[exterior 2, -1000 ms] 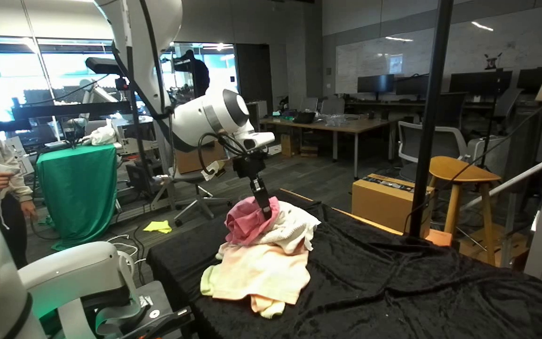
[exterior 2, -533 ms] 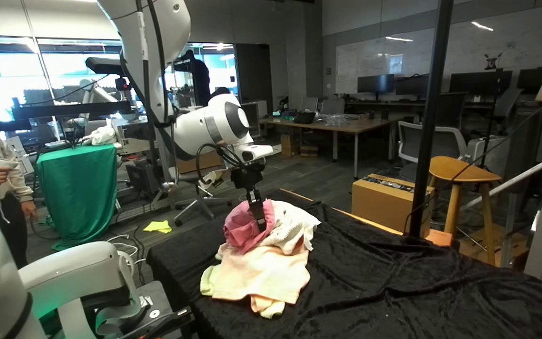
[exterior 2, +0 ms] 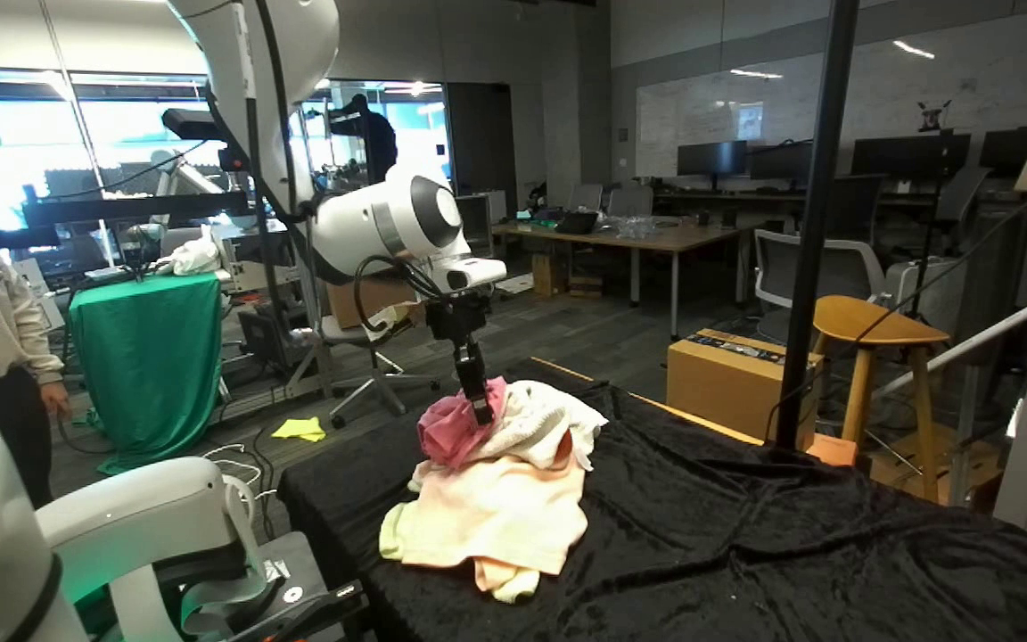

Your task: Put the green towel, the peach shirt, the turnip plushie, the white towel and the pink shirt in the center, respectively

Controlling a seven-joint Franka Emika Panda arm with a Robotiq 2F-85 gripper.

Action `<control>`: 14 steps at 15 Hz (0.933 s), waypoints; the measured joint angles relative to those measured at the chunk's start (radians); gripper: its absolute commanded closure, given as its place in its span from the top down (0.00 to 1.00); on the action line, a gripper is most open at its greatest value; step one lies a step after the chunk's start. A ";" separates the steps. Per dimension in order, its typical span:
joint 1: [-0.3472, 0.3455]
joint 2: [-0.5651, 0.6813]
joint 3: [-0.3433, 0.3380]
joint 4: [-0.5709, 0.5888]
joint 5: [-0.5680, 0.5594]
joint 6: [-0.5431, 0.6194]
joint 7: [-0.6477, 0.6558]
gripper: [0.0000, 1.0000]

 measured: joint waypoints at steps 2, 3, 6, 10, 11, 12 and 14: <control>0.000 -0.044 0.004 -0.012 0.012 -0.017 -0.005 0.93; 0.000 -0.066 0.006 -0.019 0.013 -0.025 -0.005 0.99; -0.002 -0.132 0.014 -0.043 0.037 -0.052 -0.021 1.00; 0.009 -0.238 0.036 -0.087 0.297 -0.064 -0.264 1.00; 0.029 -0.278 0.034 -0.097 0.383 -0.091 -0.341 0.99; 0.049 -0.323 0.032 -0.106 0.463 -0.133 -0.414 1.00; 0.065 -0.427 0.041 -0.114 0.606 -0.262 -0.553 1.00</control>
